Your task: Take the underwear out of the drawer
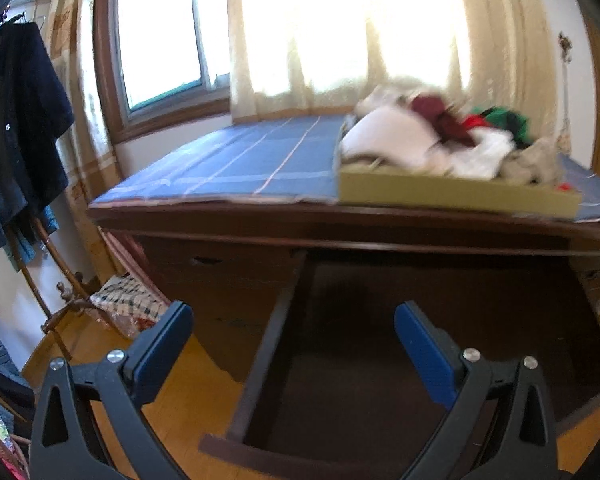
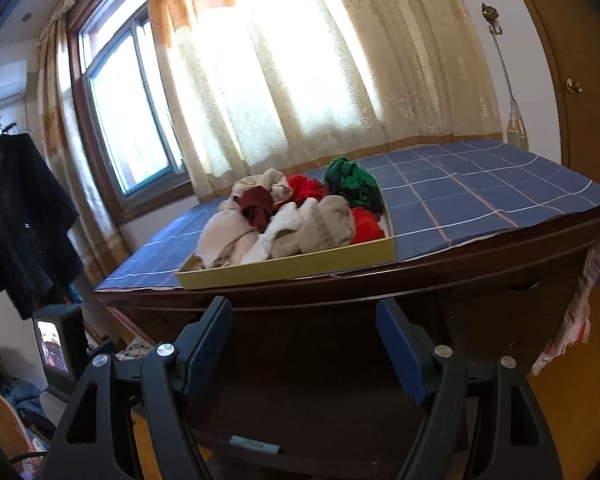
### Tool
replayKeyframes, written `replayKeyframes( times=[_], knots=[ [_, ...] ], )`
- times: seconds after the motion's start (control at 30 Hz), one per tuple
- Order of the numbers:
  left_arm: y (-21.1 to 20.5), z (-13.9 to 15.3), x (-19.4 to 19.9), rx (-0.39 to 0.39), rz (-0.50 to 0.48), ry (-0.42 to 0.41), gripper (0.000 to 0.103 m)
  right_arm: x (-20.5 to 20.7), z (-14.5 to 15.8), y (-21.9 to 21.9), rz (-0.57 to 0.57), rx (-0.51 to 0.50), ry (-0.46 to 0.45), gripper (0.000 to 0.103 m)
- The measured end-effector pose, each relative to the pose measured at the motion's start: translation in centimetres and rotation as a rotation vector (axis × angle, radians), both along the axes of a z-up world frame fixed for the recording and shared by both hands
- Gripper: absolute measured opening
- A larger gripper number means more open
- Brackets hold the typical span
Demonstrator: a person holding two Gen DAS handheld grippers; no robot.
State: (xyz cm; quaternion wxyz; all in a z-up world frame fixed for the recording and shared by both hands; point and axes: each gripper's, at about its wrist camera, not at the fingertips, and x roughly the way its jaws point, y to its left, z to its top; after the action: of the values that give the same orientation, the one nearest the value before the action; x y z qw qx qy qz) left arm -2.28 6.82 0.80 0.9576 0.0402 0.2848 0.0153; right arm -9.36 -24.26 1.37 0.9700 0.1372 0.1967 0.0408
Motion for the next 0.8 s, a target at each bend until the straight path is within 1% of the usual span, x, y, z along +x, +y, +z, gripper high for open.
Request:
replayKeyframes(
  times=[0.1, 0.23, 0.37, 0.47, 0.6, 0.7, 0.8],
  knots=[
    [-1.5, 1.9, -2.1, 0.017, -0.030, -0.036, 0.103, -1.3, 0.3, 0.3, 0.015, 0.003, -0.002, 0.077],
    [-2.9, 3.7, -4.2, -0.008, -0.072, -0.060, 0.103, -3.0, 0.8, 0.6, -0.009, -0.001, -0.016, 0.077],
    [-3.7, 5.1, -5.8, 0.014, -0.068, -0.106, 0.103, -3.6, 0.7, 1.5, -0.019, -0.036, -0.014, 0.077],
    [-3.9, 5.6, -6.4, 0.032, -0.062, -0.131, 0.103, -4.0, 0.5, 2.0, -0.015, -0.048, -0.026, 0.077],
    [-3.6, 6.0, -7.2, 0.001, -0.062, -0.137, 0.103, -4.6, 0.8, 1.9, -0.034, -0.042, -0.054, 0.078],
    [-3.6, 6.4, -7.9, 0.010, -0.055, -0.165, 0.103, -5.2, 1.1, 2.0, -0.048, -0.045, -0.085, 0.078],
    [-3.6, 6.5, -8.2, 0.011, -0.064, -0.176, 0.103, -5.4, 1.5, 2.2, -0.046, -0.056, -0.098, 0.078]
  ],
)
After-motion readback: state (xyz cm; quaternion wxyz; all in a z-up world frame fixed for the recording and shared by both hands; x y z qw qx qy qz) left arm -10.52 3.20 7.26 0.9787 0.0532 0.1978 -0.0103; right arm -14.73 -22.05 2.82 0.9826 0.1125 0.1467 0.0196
